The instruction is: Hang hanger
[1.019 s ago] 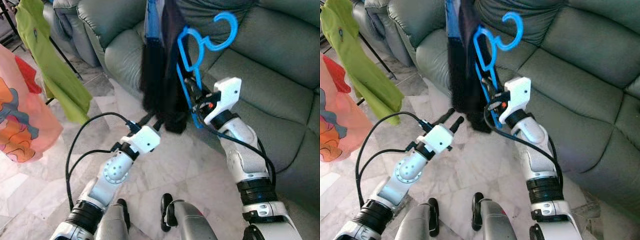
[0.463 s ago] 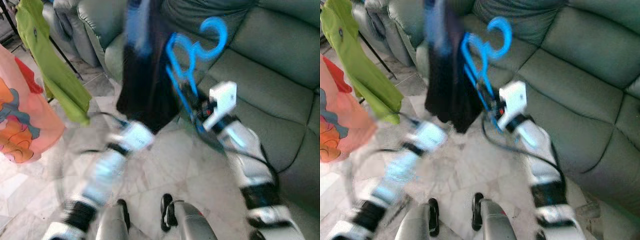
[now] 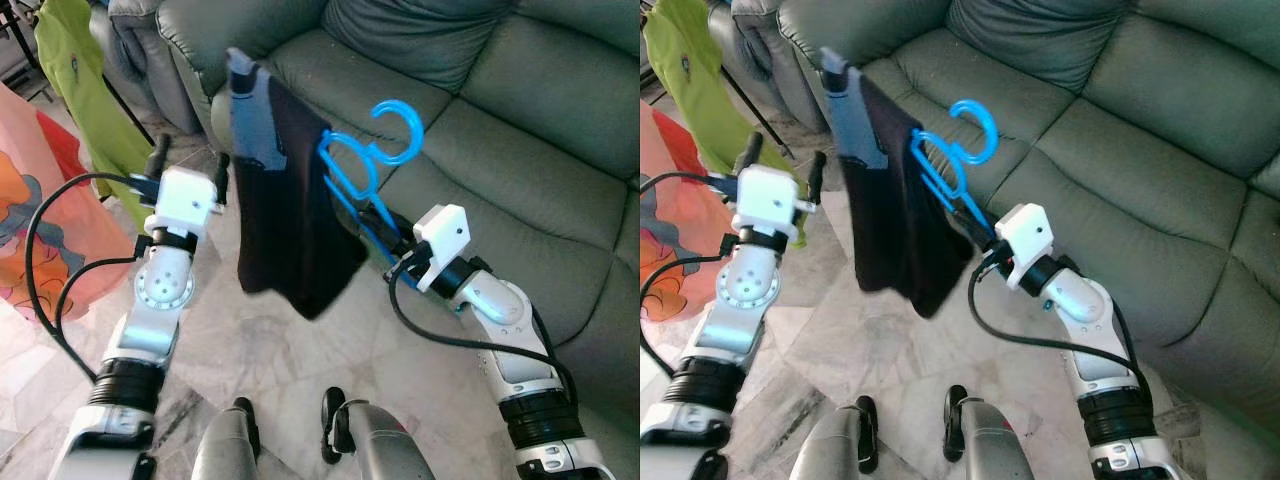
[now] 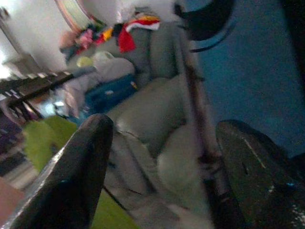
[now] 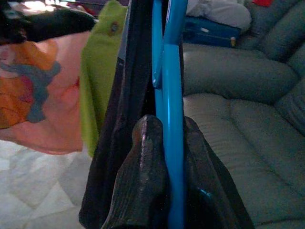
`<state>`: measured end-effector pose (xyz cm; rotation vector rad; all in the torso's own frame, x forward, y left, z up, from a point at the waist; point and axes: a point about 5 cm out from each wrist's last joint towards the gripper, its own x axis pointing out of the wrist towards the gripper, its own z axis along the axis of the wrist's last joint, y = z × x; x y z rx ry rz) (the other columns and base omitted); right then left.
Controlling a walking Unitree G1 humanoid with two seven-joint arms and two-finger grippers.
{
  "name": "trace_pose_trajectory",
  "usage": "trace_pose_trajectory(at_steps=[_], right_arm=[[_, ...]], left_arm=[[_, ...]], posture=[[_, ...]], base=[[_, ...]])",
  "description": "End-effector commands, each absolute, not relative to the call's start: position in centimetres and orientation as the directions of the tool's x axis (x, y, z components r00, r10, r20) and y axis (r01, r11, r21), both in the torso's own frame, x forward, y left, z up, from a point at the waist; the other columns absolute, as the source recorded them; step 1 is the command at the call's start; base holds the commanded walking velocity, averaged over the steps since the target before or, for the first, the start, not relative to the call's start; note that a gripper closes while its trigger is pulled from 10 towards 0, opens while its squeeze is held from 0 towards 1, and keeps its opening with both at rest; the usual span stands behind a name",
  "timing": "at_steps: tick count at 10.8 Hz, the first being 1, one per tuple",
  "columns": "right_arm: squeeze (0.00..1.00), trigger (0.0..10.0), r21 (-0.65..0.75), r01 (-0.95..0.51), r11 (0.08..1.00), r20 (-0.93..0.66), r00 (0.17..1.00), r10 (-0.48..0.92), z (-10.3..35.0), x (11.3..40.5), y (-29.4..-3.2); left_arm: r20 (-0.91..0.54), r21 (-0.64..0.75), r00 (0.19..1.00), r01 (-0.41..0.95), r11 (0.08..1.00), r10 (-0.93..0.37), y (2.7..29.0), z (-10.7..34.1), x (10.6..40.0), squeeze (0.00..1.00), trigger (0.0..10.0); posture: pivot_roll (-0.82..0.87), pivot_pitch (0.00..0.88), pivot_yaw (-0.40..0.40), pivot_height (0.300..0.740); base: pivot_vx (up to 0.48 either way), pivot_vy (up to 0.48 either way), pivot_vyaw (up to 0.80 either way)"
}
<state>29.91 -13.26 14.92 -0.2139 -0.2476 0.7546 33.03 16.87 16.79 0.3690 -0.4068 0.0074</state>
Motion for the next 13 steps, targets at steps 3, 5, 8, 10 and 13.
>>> trace_pose_trajectory(at_steps=[3,5,8,10,13], right_arm=[[0.00,10.0,-0.383,-0.709,0.592,0.185,0.570,0.801,16.8,29.3,-12.2],[0.00,10.0,-0.446,-0.729,0.519,0.127,0.523,0.843,16.7,29.5,-12.2],[0.00,10.0,-0.446,-0.722,0.529,0.134,0.530,0.837,16.2,29.4,-11.9],[0.00,10.0,-0.441,-0.701,0.560,0.146,0.560,0.816,16.0,29.6,-12.3],[0.00,10.0,-0.397,-0.651,0.647,0.183,0.635,0.751,16.0,30.4,-13.2]], left_arm=[[0.347,0.225,0.933,0.019,0.974,-0.099,15.8,16.2,32.9,1.00,10.0],[0.377,0.238,0.922,0.001,0.971,-0.093,16.2,17.0,32.9,0.65,10.0],[0.387,0.169,0.907,0.109,0.980,-0.167,14.9,17.8,32.7,0.00,0.0],[0.402,0.167,0.906,0.074,0.983,-0.137,15.1,18.1,32.5,0.00,0.0],[0.434,0.182,0.888,0.076,0.980,-0.150,15.1,19.0,32.1,0.00,0.0]], posture=[[-0.07,0.223,-0.041,0.740],[-0.06,0.223,-0.045,0.740],[-0.06,0.227,-0.039,0.740],[-0.06,0.229,-0.040,0.740],[-0.05,0.228,-0.039,0.740]], base=[[0.000,0.000,0.00],[0.000,0.000,0.00],[0.000,0.000,0.00],[0.000,0.000,0.00],[0.000,0.000,0.00]])
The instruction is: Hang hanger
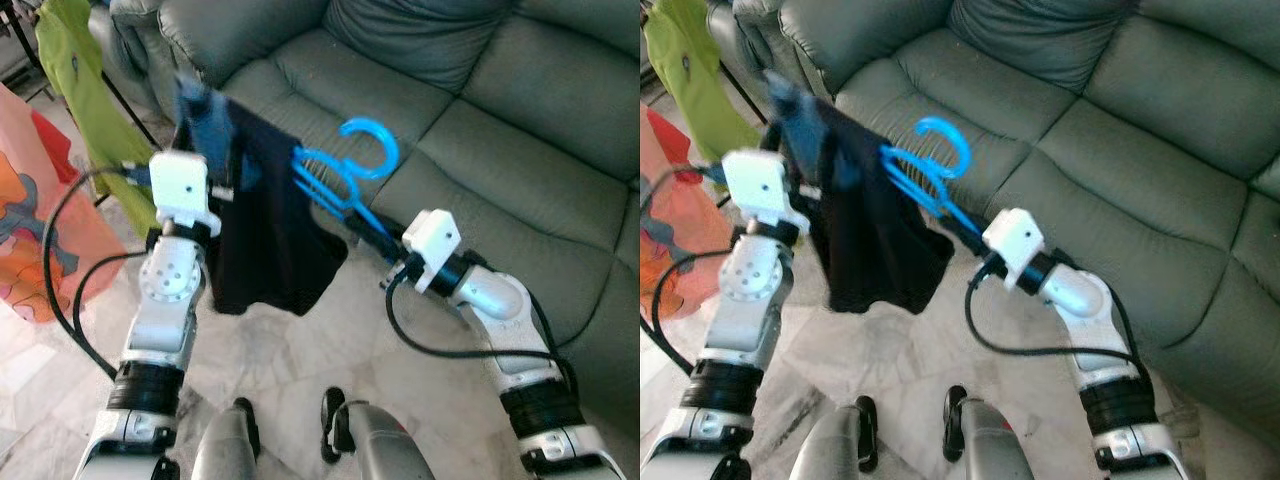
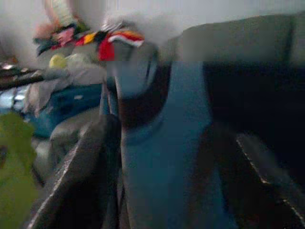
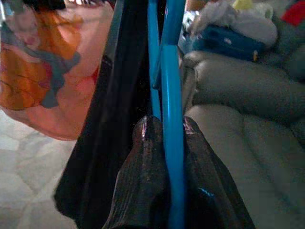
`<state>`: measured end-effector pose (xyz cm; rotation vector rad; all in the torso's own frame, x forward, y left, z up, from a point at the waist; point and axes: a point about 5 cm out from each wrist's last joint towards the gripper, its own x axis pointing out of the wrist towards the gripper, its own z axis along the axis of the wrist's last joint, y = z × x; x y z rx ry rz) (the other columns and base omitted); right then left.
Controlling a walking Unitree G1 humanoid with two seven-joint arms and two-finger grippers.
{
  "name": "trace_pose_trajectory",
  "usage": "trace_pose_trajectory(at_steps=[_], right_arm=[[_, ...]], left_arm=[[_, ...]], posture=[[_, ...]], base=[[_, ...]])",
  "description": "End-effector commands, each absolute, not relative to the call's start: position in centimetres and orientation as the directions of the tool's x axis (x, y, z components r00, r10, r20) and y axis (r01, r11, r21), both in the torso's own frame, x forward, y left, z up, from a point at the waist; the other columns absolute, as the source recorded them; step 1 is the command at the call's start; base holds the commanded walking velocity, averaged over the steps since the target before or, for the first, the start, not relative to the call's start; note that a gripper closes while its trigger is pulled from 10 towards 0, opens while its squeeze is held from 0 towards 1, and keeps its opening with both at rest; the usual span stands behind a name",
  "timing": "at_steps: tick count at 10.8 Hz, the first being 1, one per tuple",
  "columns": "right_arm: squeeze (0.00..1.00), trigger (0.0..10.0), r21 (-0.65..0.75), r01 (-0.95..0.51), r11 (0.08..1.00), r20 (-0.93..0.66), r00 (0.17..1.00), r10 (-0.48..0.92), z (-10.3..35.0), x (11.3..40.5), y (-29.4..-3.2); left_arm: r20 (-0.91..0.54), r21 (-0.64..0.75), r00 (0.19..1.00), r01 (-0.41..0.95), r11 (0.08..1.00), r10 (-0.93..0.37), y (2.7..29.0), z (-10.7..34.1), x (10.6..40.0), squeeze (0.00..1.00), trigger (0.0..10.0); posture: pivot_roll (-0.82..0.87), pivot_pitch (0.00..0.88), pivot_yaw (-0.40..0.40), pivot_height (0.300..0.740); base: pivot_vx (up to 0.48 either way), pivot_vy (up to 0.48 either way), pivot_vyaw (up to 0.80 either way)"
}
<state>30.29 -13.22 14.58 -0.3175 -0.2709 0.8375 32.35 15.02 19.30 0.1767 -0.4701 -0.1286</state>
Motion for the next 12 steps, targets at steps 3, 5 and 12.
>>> trace_pose_trajectory(at_steps=[3,5,12], right_arm=[[0.00,10.0,-0.407,-0.652,0.640,0.150,0.643,0.751,15.8,30.6,-14.3],[0.00,10.0,-0.415,-0.682,0.603,0.076,0.634,0.769,14.8,30.0,-16.0],[0.00,10.0,-0.398,-0.811,0.429,-0.143,0.517,0.844,12.0,26.9,-17.9]], left_arm=[[0.320,0.499,0.817,0.285,0.818,-0.480,15.1,18.9,31.0,0.00,10.0],[0.043,0.794,0.720,0.396,0.461,-0.693,17.1,15.8,29.0,0.00,10.0],[-0.147,0.912,0.582,0.393,0.119,-0.800,17.4,14.0,29.1,1.00,10.0]], posture=[[-0.04,0.230,-0.033,0.740],[-0.03,0.232,-0.030,0.740],[-0.05,0.228,-0.029,0.740]], base=[[0.000,0.000,0.00],[0.000,0.000,0.00],[0.000,0.000,0.00]])
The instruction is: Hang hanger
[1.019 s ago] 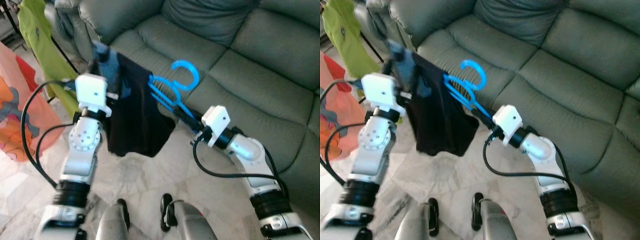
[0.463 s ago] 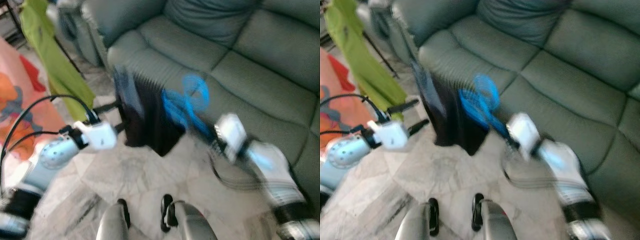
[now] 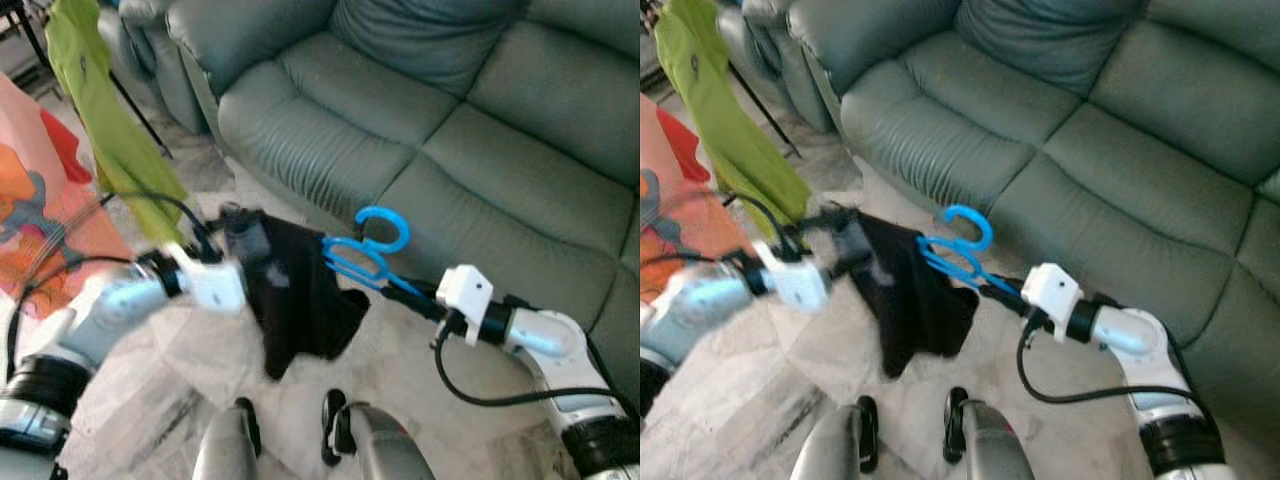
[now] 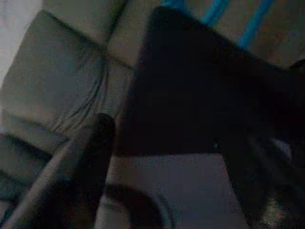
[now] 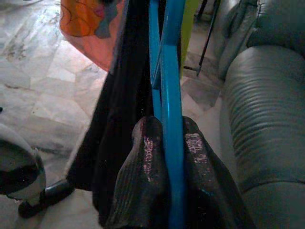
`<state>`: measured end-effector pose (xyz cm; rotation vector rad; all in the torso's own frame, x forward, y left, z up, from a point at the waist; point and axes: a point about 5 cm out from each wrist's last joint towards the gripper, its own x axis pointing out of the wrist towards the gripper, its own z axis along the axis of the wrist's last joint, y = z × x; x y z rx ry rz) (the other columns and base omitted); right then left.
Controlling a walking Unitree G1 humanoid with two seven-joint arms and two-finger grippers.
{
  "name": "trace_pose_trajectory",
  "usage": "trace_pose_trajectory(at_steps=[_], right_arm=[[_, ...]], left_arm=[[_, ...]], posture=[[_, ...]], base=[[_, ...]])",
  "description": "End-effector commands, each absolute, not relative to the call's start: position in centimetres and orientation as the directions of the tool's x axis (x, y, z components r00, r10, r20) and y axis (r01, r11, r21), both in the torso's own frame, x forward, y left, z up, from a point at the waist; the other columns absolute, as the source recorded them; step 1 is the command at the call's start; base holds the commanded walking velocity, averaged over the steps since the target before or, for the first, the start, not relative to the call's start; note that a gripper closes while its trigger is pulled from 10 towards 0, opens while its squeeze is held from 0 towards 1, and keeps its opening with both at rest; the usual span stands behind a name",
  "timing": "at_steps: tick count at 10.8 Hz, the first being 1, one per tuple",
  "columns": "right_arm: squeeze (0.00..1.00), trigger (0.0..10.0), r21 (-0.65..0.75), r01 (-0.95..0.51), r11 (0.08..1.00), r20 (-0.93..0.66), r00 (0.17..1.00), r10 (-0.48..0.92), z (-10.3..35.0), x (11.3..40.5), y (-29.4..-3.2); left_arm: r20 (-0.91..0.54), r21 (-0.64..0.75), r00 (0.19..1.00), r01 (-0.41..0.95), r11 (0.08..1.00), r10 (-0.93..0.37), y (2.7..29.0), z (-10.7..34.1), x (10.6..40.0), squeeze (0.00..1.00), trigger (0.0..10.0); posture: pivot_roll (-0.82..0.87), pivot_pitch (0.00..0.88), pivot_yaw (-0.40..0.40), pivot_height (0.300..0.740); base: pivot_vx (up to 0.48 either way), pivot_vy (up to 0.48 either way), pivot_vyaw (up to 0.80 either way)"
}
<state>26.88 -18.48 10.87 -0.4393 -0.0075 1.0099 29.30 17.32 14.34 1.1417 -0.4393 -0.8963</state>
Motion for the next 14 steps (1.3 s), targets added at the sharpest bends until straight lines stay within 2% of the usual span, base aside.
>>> trace_pose_trajectory(at_steps=[1,4,7,9,11,12,13,14], right_arm=[[0.00,10.0,-0.401,-0.816,0.416,-0.141,0.504,0.852,12.0,26.9,-17.6],[0.00,10.0,-0.406,-0.832,0.377,-0.157,0.470,0.869,12.0,26.8,-17.1],[0.00,10.0,-0.421,-0.823,0.380,-0.152,0.477,0.866,12.2,27.0,-17.1],[0.00,10.0,-0.443,-0.833,0.333,-0.183,0.447,0.876,11.6,26.5,-16.8],[0.00,10.0,-0.458,-0.827,0.326,-0.187,0.448,0.874,11.7,26.7,-16.9],[0.00,10.0,-0.476,-0.824,0.306,-0.201,0.441,0.875,11.7,26.7,-16.9],[0.00,10.0,-0.489,-0.822,0.293,-0.213,0.438,0.874,11.6,26.8,-16.9],[0.00,10.0,-0.507,-0.817,0.276,-0.223,0.433,0.873,11.5,26.9,-16.9]], left_arm=[[-0.172,0.911,0.563,0.402,0.086,-0.808,17.2,13.4,28.9,0.00,10.0],[-0.178,0.916,0.563,0.394,0.072,-0.807,17.0,13.2,29.6,0.00,10.0],[-0.100,0.938,0.589,0.325,0.122,-0.802,16.9,15.2,31.0,0.00,10.0],[-0.123,0.943,0.608,0.318,0.099,-0.784,17.4,15.1,31.4,0.00,10.0],[-0.155,0.940,0.604,0.334,0.071,-0.781,17.4,15.2,31.7,0.00,10.0],[-0.212,0.926,0.586,0.377,0.032,-0.782,17.4,14.6,31.7,0.00,7.3],[-0.262,0.910,0.568,0.415,-0.003,-0.780,17.4,14.1,31.7,0.00,0.0],[-0.310,0.893,0.549,0.448,-0.040,-0.777,17.4,13.9,31.9,0.00,0.0]], posture=[[-0.05,0.229,-0.030,0.740],[-0.05,0.228,-0.029,0.740],[-0.06,0.224,-0.032,0.740],[-0.06,0.225,-0.033,0.740],[-0.06,0.225,-0.034,0.740],[-0.06,0.225,-0.034,0.740],[-0.06,0.224,-0.033,0.740],[-0.06,0.224,-0.032,0.740]], base=[[0.000,0.000,0.00],[0.000,0.000,0.00],[0.000,0.000,0.00],[0.000,0.000,0.00],[0.000,0.000,0.00],[0.000,0.000,0.00],[0.000,0.000,0.00],[0.000,0.000,0.00]])
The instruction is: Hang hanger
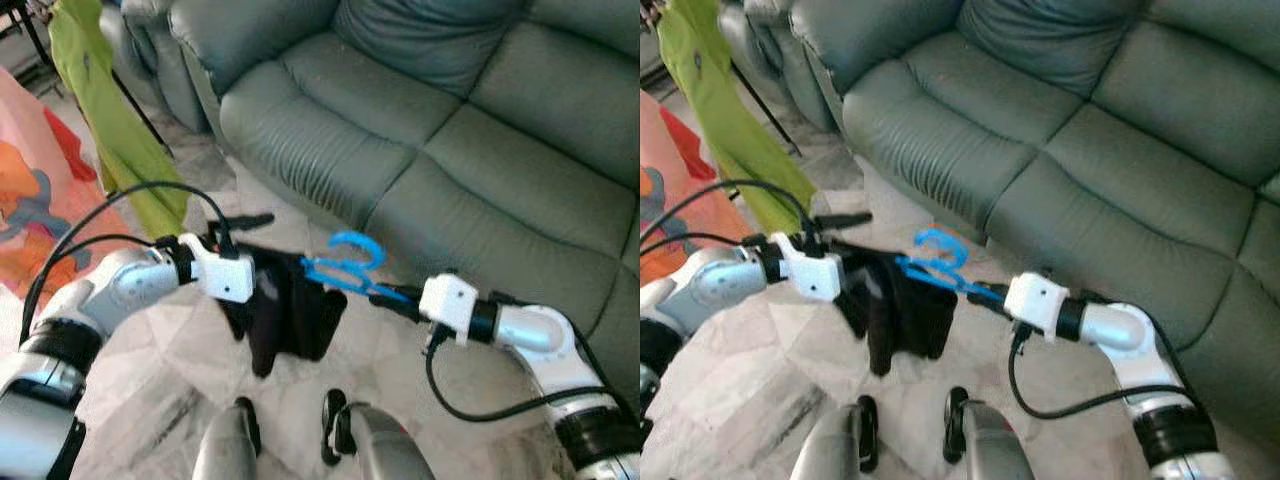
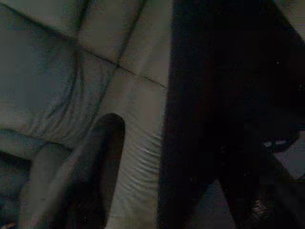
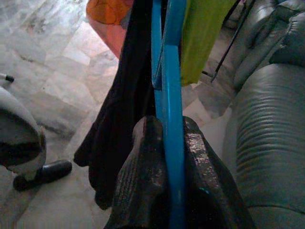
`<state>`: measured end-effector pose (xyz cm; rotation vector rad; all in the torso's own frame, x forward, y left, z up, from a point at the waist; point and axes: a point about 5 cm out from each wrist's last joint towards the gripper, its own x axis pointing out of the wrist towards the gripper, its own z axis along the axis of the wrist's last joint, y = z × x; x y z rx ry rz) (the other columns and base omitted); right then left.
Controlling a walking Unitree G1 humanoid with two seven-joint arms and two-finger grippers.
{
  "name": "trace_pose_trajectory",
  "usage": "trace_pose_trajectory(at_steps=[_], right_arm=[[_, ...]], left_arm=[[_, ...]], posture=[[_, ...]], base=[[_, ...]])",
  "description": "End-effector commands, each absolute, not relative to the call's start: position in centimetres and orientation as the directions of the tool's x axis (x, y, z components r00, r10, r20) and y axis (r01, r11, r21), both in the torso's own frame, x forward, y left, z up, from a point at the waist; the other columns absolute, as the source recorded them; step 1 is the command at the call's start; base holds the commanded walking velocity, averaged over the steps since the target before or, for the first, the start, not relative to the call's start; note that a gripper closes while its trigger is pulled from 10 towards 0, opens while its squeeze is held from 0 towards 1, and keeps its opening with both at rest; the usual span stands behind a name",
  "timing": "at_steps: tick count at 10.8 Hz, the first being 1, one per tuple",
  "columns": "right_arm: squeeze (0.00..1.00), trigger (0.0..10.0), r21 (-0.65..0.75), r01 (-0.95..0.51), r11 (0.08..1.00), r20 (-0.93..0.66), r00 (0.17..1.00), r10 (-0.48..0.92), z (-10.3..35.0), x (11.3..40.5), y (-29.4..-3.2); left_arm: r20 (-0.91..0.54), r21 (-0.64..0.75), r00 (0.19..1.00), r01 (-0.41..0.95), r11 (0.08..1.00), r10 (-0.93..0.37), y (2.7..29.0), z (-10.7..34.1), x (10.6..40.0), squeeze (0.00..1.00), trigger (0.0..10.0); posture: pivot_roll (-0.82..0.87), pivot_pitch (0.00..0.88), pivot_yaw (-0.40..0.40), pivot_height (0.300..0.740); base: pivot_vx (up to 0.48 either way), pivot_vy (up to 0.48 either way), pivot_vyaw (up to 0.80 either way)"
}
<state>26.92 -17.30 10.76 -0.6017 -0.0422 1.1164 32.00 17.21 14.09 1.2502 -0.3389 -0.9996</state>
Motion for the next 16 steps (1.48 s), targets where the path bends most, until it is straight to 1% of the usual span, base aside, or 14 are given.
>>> trace_pose_trajectory(at_steps=[1,3,6,7,10,12,13,16], right_arm=[[0.00,10.0,-0.514,-0.815,0.266,-0.229,0.430,0.873,11.4,26.9,-16.8],[0.00,10.0,-0.525,-0.814,0.249,-0.240,0.422,0.874,11.3,26.9,-16.8],[0.00,10.0,-0.574,-0.791,0.213,-0.273,0.430,0.861,11.0,27.2,-16.8],[0.00,10.0,-0.598,-0.770,0.221,-0.267,0.452,0.851,11.1,27.5,-16.8],[0.00,10.0,-0.656,-0.714,0.244,-0.223,0.492,0.842,11.5,28.2,-16.3],[0.00,10.0,-0.667,-0.703,0.246,-0.213,0.496,0.842,11.7,28.4,-16.1],[0.00,10.0,-0.670,-0.701,0.246,-0.208,0.495,0.844,11.7,28.5,-15.9],[0.00,10.0,-0.678,-0.696,0.234,-0.205,0.486,0.850,11.8,28.7,-15.7]], left_arm=[[-0.367,0.871,0.529,0.485,-0.082,-0.765,17.4,13.5,31.9,0.00,0.0],[-0.488,0.813,0.484,0.555,-0.176,-0.726,17.6,13.1,31.9,0.00,0.0],[-0.609,0.726,0.431,0.640,-0.251,-0.666,18.0,12.9,32.1,0.00,0.0],[-0.652,0.685,0.406,0.677,-0.268,-0.641,18.2,12.6,32.0,0.00,0.0],[-0.705,0.640,0.411,0.719,-0.269,-0.578,18.4,12.5,32.4,0.00,0.0],[-0.725,0.614,0.395,0.740,-0.272,-0.564,18.3,12.5,32.4,0.00,0.0],[-0.720,0.620,0.398,0.736,-0.271,-0.569,18.0,12.7,32.5,0.00,0.0],[-0.730,0.596,0.371,0.756,-0.270,-0.574,17.6,12.6,32.4,0.00,0.0]], posture=[[-0.06,0.223,-0.034,0.740],[-0.06,0.223,-0.035,0.740],[-0.06,0.223,-0.036,0.740],[-0.06,0.222,-0.036,0.740],[-0.06,0.222,-0.037,0.740],[-0.06,0.222,-0.037,0.740],[-0.06,0.219,-0.038,0.740],[-0.06,0.217,-0.041,0.740]], base=[[0.000,0.000,0.00],[0.000,0.000,0.00],[0.000,0.000,0.00],[0.000,0.000,0.00],[0.000,0.000,0.00],[0.000,0.000,0.00],[0.000,0.000,0.00],[0.000,0.000,0.00]])
